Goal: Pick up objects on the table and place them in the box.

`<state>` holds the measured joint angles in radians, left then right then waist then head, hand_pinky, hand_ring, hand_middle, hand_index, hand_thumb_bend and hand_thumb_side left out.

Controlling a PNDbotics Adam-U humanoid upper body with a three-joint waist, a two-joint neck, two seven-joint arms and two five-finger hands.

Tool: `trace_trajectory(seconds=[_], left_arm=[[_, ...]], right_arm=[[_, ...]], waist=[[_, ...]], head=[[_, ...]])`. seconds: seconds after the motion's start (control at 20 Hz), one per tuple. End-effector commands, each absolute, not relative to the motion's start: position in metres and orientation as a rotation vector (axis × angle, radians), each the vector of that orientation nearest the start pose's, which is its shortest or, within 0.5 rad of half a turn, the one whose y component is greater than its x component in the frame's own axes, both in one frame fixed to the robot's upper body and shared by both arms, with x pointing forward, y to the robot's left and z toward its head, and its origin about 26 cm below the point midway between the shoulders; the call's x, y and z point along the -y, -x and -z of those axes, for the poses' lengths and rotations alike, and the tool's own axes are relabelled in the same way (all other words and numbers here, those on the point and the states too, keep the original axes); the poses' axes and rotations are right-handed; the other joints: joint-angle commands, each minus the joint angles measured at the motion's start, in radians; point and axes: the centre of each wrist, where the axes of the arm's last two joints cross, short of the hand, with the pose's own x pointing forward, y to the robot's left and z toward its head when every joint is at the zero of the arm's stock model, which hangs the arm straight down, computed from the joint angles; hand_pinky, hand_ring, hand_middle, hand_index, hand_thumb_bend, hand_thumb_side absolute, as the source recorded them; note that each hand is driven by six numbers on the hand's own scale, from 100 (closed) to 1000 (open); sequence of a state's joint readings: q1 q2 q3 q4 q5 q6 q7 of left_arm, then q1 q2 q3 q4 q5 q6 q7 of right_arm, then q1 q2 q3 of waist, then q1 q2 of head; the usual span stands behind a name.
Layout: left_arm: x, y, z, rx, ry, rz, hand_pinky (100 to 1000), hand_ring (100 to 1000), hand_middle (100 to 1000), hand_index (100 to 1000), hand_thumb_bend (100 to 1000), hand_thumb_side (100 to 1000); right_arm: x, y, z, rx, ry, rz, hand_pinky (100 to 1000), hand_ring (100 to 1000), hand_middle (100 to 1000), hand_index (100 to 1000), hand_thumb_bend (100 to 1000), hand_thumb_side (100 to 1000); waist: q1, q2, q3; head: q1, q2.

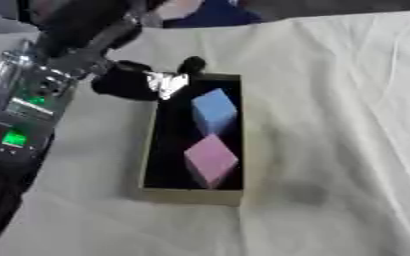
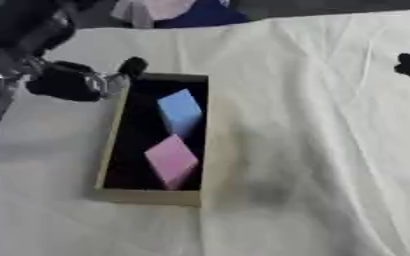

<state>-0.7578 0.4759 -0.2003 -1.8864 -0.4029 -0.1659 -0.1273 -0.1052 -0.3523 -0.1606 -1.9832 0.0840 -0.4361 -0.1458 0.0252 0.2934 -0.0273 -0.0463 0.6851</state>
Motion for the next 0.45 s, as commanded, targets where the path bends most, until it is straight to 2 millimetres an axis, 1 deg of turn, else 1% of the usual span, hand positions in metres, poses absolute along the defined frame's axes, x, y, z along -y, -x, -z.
trace_trajectory(seconds=[0.05,0.15,0.2,0.25,0.45], left_arm=[[-0.219,-0.316,-0.323,-3.11,0.649,-1.123,744,815,812,918,267,556],[-0.23,-0.312,-0.322,-3.162,0.621,-0.971,740,808,802,910,275,560],[-0.236,-0.31,-0.321,-3.19,0.593,-0.882,734,803,792,902,262,560],[-0.24,-0.309,-0.319,-3.223,0.548,-0.792,723,792,773,888,246,563],[-0.258,-0.306,-0.311,-3.335,0.374,-0.514,702,772,752,877,262,566]], right_arm=[[0.328,-0.273,-0.17,2.567,0.492,-0.268,830,803,624,836,100,798],[0.328,-0.273,-0.169,2.567,0.489,-0.264,829,803,624,836,100,796],[0.328,-0.273,-0.169,2.568,0.489,-0.261,829,803,624,836,100,796],[0.328,-0.273,-0.169,2.567,0.489,-0.257,829,803,624,836,100,796],[0.329,-0.273,-0.169,2.57,0.49,-0.248,828,803,625,836,100,791]], waist=[[-0.006,-0.025,0.003],[-0.01,-0.029,0.005],[-0.011,-0.031,0.006],[-0.013,-0.033,0.007],[-0.016,-0.038,0.009]], head=[[-0.011,0.01],[-0.014,0.014],[-0.015,0.016],[-0.016,0.019],[-0.022,0.027]])
